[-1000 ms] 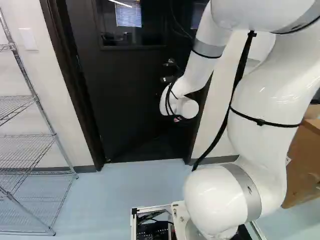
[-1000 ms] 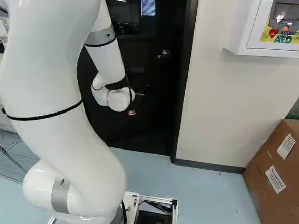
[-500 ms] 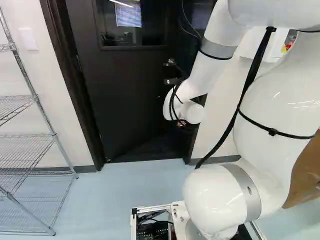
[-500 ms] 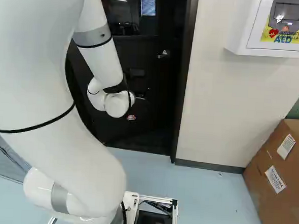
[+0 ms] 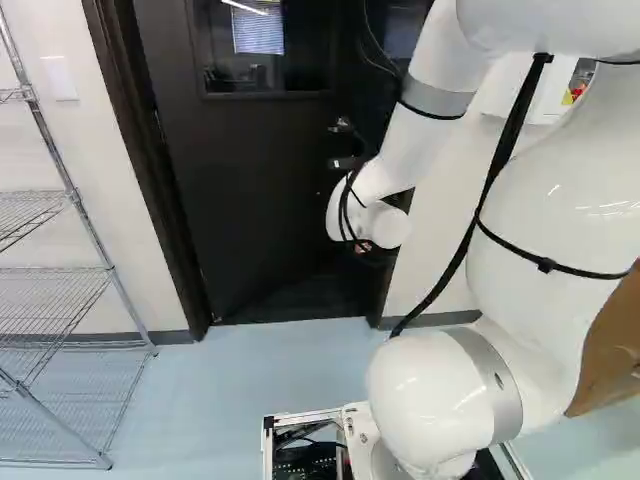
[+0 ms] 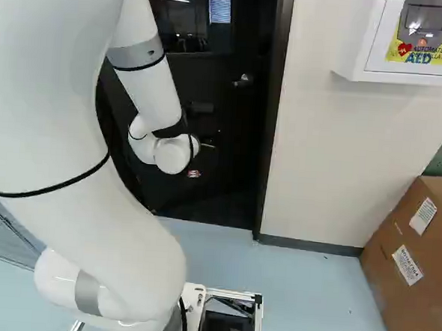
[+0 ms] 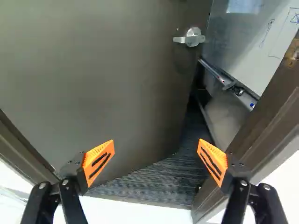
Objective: Open the door and move inside
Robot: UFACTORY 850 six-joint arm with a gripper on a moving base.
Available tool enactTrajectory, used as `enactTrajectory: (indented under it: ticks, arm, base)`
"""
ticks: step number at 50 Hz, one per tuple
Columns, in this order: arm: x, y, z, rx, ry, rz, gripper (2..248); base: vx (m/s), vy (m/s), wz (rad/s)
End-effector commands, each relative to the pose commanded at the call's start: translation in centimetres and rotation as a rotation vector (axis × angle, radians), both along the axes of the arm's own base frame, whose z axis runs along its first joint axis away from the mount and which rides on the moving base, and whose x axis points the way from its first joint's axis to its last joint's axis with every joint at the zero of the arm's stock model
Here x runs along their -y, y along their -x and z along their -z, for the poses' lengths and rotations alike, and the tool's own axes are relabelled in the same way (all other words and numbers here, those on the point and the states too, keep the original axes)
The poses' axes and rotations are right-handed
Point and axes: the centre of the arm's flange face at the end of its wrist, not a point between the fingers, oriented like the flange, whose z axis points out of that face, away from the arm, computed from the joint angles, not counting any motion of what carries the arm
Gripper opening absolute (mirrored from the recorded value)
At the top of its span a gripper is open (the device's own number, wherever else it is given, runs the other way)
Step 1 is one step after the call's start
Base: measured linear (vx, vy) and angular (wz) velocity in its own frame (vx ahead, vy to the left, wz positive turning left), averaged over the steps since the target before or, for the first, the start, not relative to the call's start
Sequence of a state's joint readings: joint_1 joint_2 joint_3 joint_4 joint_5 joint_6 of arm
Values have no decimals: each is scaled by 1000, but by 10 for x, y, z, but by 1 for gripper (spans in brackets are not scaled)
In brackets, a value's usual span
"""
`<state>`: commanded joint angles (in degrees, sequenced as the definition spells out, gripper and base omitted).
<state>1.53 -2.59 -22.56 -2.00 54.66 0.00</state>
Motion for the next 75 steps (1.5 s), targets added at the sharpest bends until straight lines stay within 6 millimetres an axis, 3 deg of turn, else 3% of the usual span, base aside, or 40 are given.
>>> enactTrajectory:
  ticks: [46, 75]
  arm:
    - [0, 0, 0, 0, 0, 0, 247]
    - [0, 0, 0, 0, 0, 0, 247]
  base:
    - [43, 13, -261]
    - [97, 73, -28]
